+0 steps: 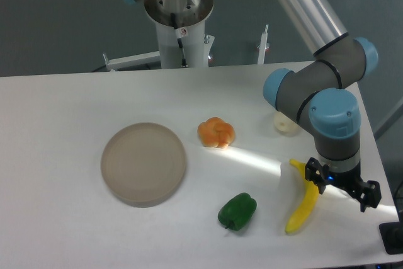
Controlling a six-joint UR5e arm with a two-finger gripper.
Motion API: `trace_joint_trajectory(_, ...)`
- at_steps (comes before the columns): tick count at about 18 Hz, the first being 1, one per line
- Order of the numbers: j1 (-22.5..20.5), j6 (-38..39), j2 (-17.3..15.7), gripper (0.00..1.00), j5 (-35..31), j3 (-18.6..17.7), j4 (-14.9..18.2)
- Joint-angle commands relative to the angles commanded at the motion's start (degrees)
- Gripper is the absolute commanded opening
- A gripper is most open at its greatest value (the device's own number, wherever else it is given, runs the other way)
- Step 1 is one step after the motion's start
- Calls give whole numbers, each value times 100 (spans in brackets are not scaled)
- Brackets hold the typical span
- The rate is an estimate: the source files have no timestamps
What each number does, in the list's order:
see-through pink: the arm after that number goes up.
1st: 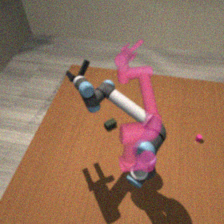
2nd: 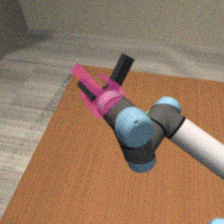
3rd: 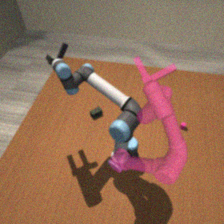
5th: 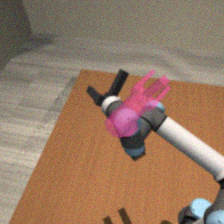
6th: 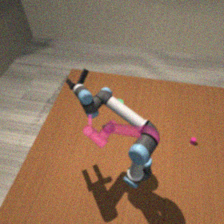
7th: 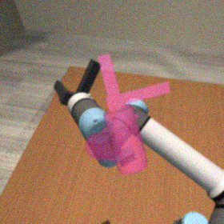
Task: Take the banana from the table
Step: 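Lower the open gripper over the yellow banana's stem end, then close the gripper around the banana's stem end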
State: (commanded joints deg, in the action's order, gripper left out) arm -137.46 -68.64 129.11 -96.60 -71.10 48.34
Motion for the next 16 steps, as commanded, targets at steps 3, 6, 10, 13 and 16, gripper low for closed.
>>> trace_joint_trajectory(3,-26,9,-35,100,0,-167,35)
trace_joint_trajectory(6,-44,201,-62,100,18,-405,26)
trace_joint_trajectory(10,-166,1186,35,100,790,-405,53)
trace_joint_trajectory(13,-272,1187,211,100,835,-431,53)
trace_joint_trajectory(16,-325,1187,263,100,827,-545,35)
